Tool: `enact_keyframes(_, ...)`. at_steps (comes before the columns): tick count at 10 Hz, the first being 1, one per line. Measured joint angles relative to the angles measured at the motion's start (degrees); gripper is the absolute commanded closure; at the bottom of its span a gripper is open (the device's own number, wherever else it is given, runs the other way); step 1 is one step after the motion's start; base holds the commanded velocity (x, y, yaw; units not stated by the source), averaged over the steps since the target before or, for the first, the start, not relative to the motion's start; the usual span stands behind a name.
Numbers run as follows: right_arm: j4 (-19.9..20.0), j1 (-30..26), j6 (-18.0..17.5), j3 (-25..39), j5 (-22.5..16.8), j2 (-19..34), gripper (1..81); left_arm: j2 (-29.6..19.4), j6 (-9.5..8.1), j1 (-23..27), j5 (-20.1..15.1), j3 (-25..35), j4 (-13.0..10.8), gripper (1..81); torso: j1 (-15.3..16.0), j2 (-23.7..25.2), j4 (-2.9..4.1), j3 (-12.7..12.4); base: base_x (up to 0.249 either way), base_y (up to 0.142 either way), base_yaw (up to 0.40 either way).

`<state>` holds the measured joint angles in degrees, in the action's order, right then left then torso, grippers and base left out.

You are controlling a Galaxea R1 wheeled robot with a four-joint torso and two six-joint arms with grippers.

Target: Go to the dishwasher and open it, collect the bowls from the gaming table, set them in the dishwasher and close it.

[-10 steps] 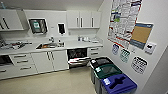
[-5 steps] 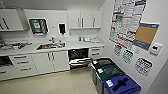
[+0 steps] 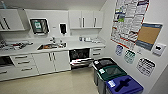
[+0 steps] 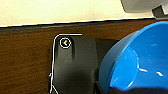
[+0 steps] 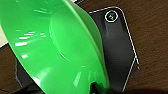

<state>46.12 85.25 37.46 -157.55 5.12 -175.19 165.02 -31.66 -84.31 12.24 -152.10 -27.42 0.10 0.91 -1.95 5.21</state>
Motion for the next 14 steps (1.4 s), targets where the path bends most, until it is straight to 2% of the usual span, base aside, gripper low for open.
enact_keyframes(3, 0.0, 0.2, 0.0, 0.0, -0.4, 0.5, 81.1, 0.4, -0.01, -0.2, 2.0, 0.3, 0.0, 81.1, 0.0, 0.0, 0.00, 0.0, 0.000, 0.000, 0.000)
enact_keyframes(12, 0.0, 0.2, 0.0, 0.0, -0.4, 0.4, 81.1, 0.2, -0.04, -0.2, 2.2, 0.0, 0.0, 81.1, 0.0, 0.0, 0.00, 0.0, 0.000, 0.000, 0.000)
enact_keyframes(14, 0.0, 0.5, 0.0, 0.0, -0.1, 0.5, 81.1, 0.2, -0.09, -1.0, 2.3, 0.0, 0.0, 81.1, -0.1, 0.0, 0.00, 0.0, 0.095, 0.000, 0.000)
